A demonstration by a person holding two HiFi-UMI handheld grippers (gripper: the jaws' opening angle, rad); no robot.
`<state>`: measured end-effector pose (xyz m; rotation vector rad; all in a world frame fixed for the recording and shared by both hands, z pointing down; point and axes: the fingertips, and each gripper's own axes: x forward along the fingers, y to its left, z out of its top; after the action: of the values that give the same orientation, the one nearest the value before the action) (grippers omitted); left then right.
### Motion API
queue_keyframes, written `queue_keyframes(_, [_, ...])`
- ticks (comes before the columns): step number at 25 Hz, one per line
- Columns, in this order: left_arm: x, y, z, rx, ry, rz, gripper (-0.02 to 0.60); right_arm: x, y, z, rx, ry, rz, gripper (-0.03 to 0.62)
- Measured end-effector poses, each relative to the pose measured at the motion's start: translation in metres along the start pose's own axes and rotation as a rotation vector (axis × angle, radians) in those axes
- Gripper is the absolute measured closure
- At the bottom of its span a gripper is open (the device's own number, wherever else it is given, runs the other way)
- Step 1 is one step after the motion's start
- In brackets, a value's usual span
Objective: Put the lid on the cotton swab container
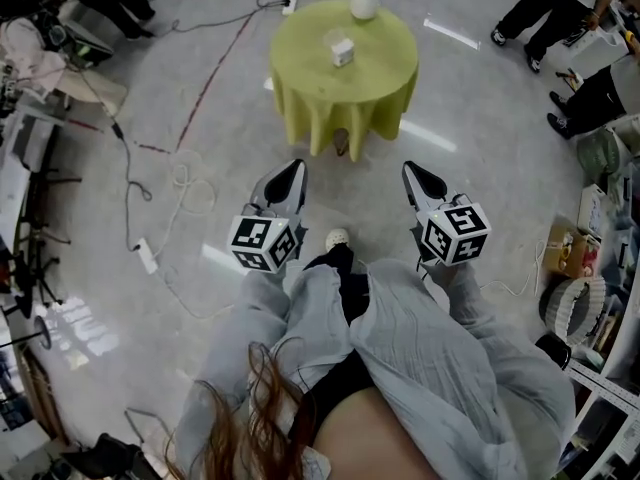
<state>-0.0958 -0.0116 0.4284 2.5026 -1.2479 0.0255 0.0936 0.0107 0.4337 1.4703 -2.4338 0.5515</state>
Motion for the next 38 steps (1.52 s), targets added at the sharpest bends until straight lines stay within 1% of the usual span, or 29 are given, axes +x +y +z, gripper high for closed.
queue_keyframes(4, [0.010, 0.013, 0.004, -0.001, 0.000, -0.014, 0.561, 0.012, -0.004, 0.004, 0.030, 0.000, -0.010, 0.592])
queue_keyframes(10, [0.018, 0.010, 0.000, -0.002, 0.010, -0.035, 0.561, 0.013, -0.006, 0.001, 0.039, 0.007, -0.018, 0.592])
queue_keyframes(13, [0.012, 0.012, -0.012, -0.025, 0.032, -0.035, 0.561, 0.012, -0.002, -0.010, 0.053, 0.027, -0.017, 0.592])
queue_keyframes(17, [0.000, 0.014, -0.042, -0.077, 0.079, -0.025, 0.561, 0.002, -0.006, -0.028, 0.092, 0.053, -0.050, 0.592])
queue_keyframes(21, [-0.006, 0.008, -0.052, -0.095, 0.111, -0.025, 0.561, -0.003, -0.012, -0.034, 0.116, 0.061, -0.067, 0.592])
queue_keyframes(24, [0.000, 0.008, -0.050, -0.078, 0.118, -0.024, 0.561, 0.005, -0.016, -0.028, 0.112, 0.048, -0.056, 0.592])
queue_keyframes(28, [0.012, 0.009, -0.039, -0.058, 0.105, -0.016, 0.561, 0.018, -0.020, -0.020, 0.108, 0.040, -0.023, 0.592])
queue_keyframes(38, [0.042, 0.024, -0.024, -0.055, 0.084, -0.001, 0.561, 0.053, -0.040, -0.004, 0.088, 0.054, 0.004, 0.592])
